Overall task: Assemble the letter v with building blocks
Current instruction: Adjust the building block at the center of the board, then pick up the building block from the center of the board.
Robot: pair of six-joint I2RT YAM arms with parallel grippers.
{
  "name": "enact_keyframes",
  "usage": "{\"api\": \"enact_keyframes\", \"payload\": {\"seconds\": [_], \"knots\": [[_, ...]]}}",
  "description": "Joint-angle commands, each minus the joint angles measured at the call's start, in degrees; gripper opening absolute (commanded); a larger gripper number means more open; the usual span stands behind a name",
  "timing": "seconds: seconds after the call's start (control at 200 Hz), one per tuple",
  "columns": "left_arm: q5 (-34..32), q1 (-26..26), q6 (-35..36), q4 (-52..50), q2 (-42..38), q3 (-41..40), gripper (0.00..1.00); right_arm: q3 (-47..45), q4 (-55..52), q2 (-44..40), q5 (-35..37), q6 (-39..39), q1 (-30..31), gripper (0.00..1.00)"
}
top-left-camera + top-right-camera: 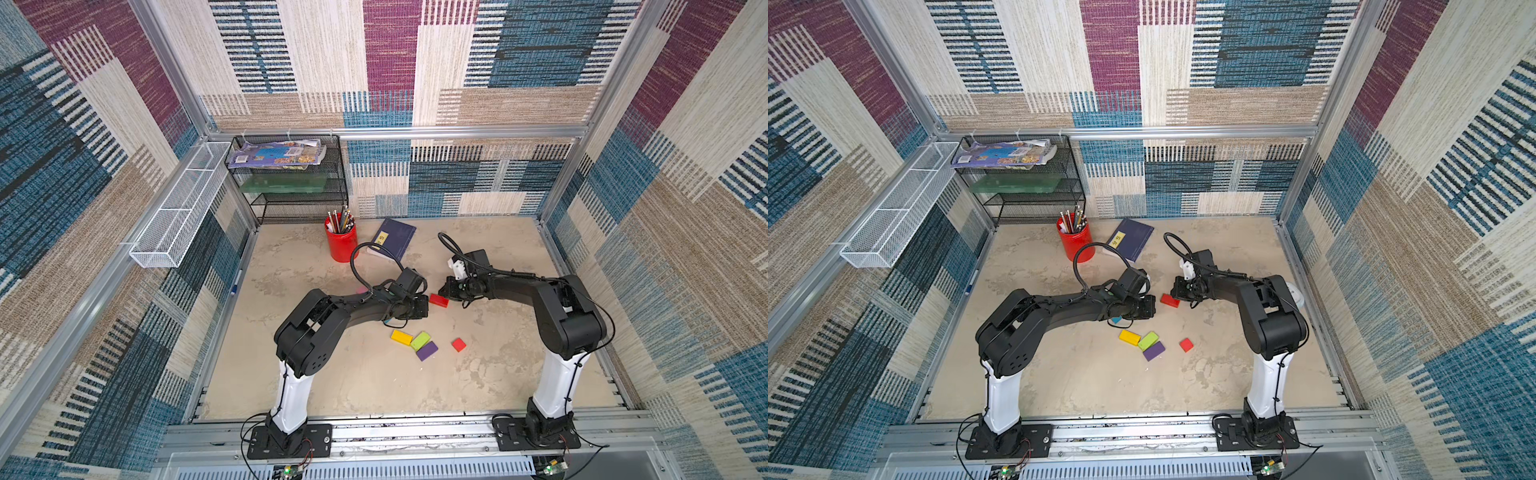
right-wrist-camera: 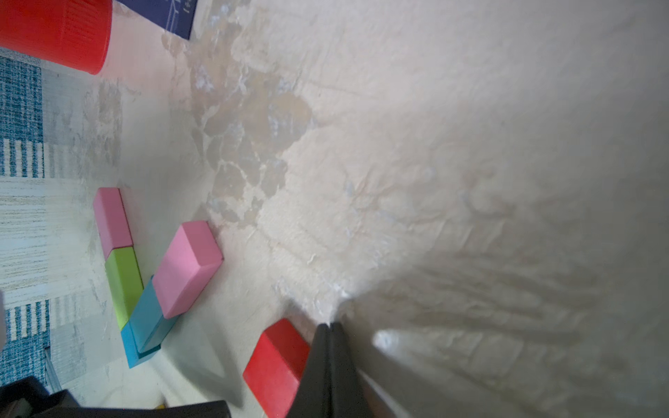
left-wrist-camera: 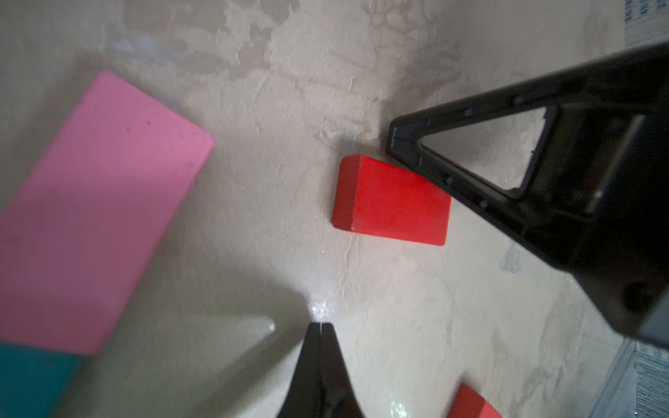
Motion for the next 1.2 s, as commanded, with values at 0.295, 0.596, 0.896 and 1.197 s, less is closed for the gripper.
{"api": "enact_keyframes", "payload": {"seconds": [0.295, 0.596, 0.896, 1.197], "knots": [[1.87, -0.22, 0.97, -0.97, 1.67, 1.89, 0.00, -2.65, -6.36, -3.89, 6.15, 1.67, 0.88, 0.02], [0.25, -0.22, 1.91, 0.46, -6.62, -3.88, 0.00, -8.87, -5.61, -20.93, 14.79, 0.79, 2.92, 0.27], [-5.45, -0.15, 3.49, 0.96, -33.20, -23.83, 0.47, -21.73, -9.81, -42.05, 26.55, 10.57, 23.91, 0.86], [-12.52, 0.46, 3.04, -5.19, -53.19, -35.24, 0.87, -22.52, -11.36, -39.87, 40.71, 14.53, 42.08, 0.95]]}}
